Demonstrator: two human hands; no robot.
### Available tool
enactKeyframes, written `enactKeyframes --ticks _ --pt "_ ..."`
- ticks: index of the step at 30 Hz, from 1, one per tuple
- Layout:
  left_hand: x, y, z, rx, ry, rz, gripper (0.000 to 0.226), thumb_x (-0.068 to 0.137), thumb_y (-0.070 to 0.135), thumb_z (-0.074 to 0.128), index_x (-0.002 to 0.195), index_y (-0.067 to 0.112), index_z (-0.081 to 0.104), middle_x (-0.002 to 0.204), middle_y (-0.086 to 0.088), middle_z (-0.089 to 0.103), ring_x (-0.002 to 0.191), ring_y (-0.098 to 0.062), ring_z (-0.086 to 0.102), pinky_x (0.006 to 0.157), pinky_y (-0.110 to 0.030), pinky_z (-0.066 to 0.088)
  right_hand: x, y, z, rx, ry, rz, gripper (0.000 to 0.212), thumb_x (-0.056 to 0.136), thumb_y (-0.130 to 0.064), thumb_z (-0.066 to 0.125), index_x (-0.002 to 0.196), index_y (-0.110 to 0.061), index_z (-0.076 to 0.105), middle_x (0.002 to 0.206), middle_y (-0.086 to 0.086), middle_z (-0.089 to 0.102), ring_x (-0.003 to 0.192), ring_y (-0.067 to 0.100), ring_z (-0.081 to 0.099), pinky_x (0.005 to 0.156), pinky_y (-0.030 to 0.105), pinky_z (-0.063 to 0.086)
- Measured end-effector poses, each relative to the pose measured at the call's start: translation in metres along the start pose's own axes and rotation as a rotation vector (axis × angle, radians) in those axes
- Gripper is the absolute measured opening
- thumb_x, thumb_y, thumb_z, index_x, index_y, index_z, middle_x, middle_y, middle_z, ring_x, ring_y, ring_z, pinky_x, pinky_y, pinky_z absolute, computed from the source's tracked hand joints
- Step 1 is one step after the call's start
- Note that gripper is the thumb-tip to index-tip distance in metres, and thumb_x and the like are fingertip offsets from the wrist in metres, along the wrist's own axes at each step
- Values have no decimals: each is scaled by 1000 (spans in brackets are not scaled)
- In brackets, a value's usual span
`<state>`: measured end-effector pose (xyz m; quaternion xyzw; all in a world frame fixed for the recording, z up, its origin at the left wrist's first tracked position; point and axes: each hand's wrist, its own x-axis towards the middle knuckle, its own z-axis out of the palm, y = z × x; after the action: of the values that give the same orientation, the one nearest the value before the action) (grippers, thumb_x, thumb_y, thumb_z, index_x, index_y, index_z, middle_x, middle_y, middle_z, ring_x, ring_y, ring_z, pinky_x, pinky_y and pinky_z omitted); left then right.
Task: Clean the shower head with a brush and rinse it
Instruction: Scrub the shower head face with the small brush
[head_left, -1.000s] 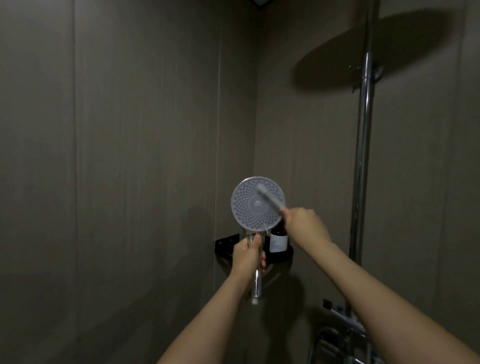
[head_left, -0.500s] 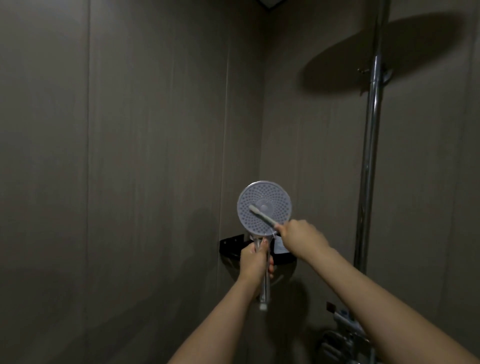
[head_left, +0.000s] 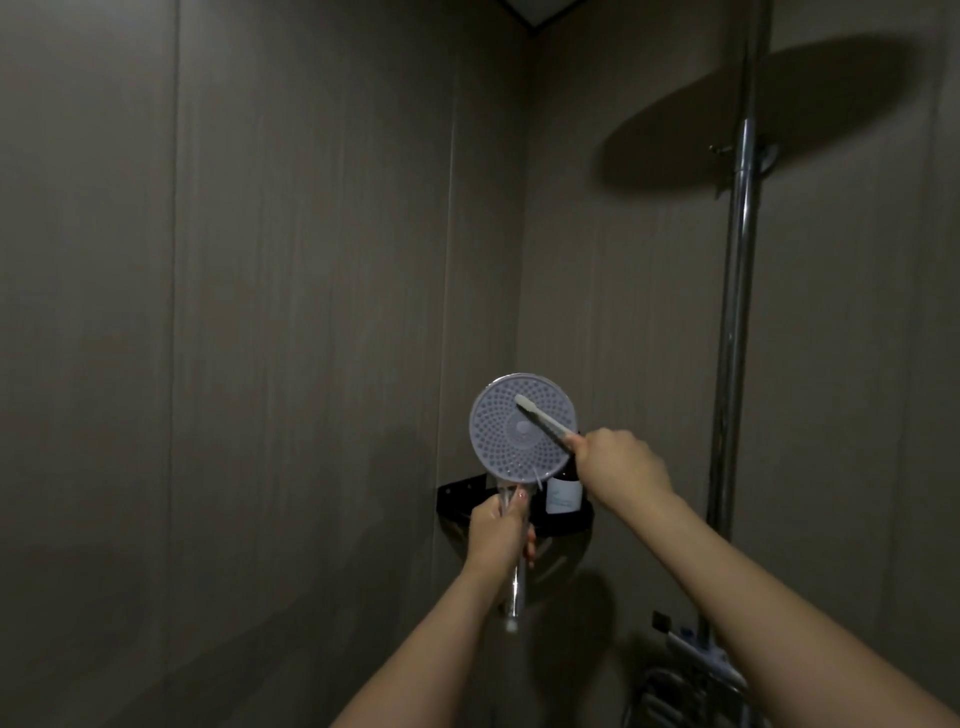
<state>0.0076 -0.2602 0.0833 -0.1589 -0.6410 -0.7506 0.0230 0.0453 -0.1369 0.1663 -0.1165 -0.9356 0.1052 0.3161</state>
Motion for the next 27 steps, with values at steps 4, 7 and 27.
enactKeyframes --ticks 4,7,27 --pt "3 4 -4 43 -8 40 31 96 22 47 66 13 48 52 -5 49 38 -10 44 39 -20 38 4 7 -6 -16 6 -6 40 93 -44 35 71 -16 53 60 -1 41 56 19 43 48 26 29" --pt "4 6 -13 72 -27 51 33 95 26 49 64 13 46 50 -3 48 36 -9 45 37 -18 39 2 24 -13 -89 20 27 40 92 -46 34 74 -17 55 68 3 48 65 24 49 54 29 35" --pt "16 44 -21 90 -53 203 33 94 24 50 64 13 42 50 -5 48 35 -9 45 37 -18 37 5 -4 -40 -53 226 -75 48 95 -44 30 83 -12 63 86 14 66 61 24 42 51 28 29"
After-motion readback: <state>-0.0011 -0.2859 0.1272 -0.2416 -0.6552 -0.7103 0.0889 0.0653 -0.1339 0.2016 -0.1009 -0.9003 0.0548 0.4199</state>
